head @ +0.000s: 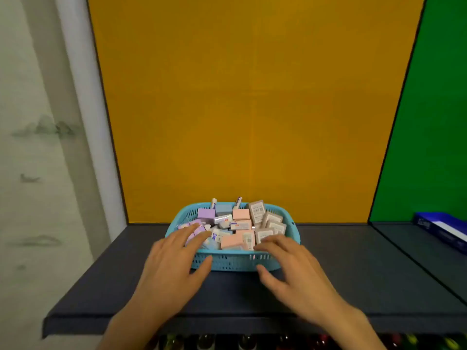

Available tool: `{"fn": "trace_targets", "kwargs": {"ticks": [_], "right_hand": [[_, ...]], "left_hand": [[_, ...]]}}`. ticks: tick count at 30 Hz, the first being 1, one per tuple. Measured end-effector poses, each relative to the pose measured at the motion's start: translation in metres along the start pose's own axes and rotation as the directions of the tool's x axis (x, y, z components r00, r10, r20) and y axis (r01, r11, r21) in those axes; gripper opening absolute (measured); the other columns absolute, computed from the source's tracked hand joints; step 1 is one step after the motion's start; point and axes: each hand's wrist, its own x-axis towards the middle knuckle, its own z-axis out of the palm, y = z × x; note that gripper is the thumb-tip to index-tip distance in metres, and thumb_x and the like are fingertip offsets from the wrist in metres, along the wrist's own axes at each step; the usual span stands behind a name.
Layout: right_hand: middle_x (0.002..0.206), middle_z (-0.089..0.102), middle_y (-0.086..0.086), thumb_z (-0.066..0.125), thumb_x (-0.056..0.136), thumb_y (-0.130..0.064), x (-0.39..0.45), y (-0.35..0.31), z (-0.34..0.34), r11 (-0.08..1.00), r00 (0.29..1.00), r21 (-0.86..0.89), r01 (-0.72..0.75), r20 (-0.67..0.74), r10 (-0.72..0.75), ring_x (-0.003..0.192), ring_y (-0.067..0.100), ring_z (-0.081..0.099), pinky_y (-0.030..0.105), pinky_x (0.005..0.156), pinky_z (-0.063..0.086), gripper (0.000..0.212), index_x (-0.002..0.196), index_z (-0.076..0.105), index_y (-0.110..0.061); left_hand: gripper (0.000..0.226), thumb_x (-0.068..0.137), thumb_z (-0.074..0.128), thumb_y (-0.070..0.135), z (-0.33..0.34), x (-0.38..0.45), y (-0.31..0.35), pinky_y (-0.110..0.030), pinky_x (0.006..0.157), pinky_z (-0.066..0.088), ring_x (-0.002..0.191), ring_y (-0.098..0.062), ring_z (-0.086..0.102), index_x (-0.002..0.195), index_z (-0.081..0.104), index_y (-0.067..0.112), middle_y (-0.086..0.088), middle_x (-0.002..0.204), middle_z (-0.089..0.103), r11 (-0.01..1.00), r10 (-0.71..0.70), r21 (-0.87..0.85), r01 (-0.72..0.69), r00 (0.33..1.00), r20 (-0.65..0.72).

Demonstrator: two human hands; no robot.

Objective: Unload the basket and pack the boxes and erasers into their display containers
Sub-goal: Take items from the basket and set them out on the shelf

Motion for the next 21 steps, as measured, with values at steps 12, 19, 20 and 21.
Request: {"fn": "trace_targets", "kwargs": {"ticks": [12, 19, 20, 21], "right_hand": [[0.13, 0.052, -0.008, 0.037, 0.089, -0.057, 0.045, -0.006, 0.0, 0.997, 0.999, -0.073, -0.007, -0.043, 0.004, 0.115, 0.018, 0.055, 0.037, 0.086, 0.048, 0.052, 0.129, 0.056, -0.029], [0.132, 0.052, -0.007, 0.055, 0.094, -0.041, 0.047, -0.001, 0.012, 0.989, 0.996, -0.121, -0.086, -0.01, 0.085, 0.117, 0.018, 0.053, 0.036, 0.08, 0.046, 0.037, 0.129, 0.058, -0.027], [0.133, 0.052, -0.007, 0.056, 0.094, -0.04, 0.047, 0.002, 0.014, 0.988, 0.995, -0.124, -0.096, -0.003, 0.097, 0.118, 0.018, 0.053, 0.036, 0.08, 0.047, 0.037, 0.129, 0.058, -0.028], [0.133, 0.051, -0.008, 0.056, 0.094, -0.04, 0.047, 0.005, 0.016, 0.987, 0.994, -0.125, -0.105, 0.002, 0.106, 0.118, 0.018, 0.053, 0.037, 0.081, 0.048, 0.037, 0.129, 0.058, -0.028]], "left_hand": [[0.051, 0.099, 0.045, 0.047, -0.008, 0.038, -0.005, -0.035, 0.107, 0.032, 0.141, -0.015, 0.035, 0.148, 0.04, 0.034, 0.008, 0.156, 0.037, 0.998, 0.069, -0.002, -0.069, 0.997, -0.014], [0.05, 0.099, 0.049, 0.045, -0.006, 0.058, -0.026, -0.038, 0.098, 0.039, 0.131, -0.02, 0.047, 0.147, 0.043, 0.03, 0.005, 0.15, 0.046, 0.995, 0.085, -0.046, -0.083, 0.996, 0.033], [0.05, 0.099, 0.05, 0.044, -0.004, 0.061, -0.03, -0.038, 0.096, 0.041, 0.13, -0.021, 0.049, 0.146, 0.044, 0.03, 0.005, 0.148, 0.048, 0.995, 0.081, -0.061, -0.078, 0.996, 0.045], [0.049, 0.099, 0.051, 0.043, -0.001, 0.064, -0.033, -0.038, 0.095, 0.042, 0.129, -0.021, 0.05, 0.145, 0.044, 0.03, 0.004, 0.146, 0.05, 0.994, 0.079, -0.072, -0.076, 0.996, 0.049]]}}
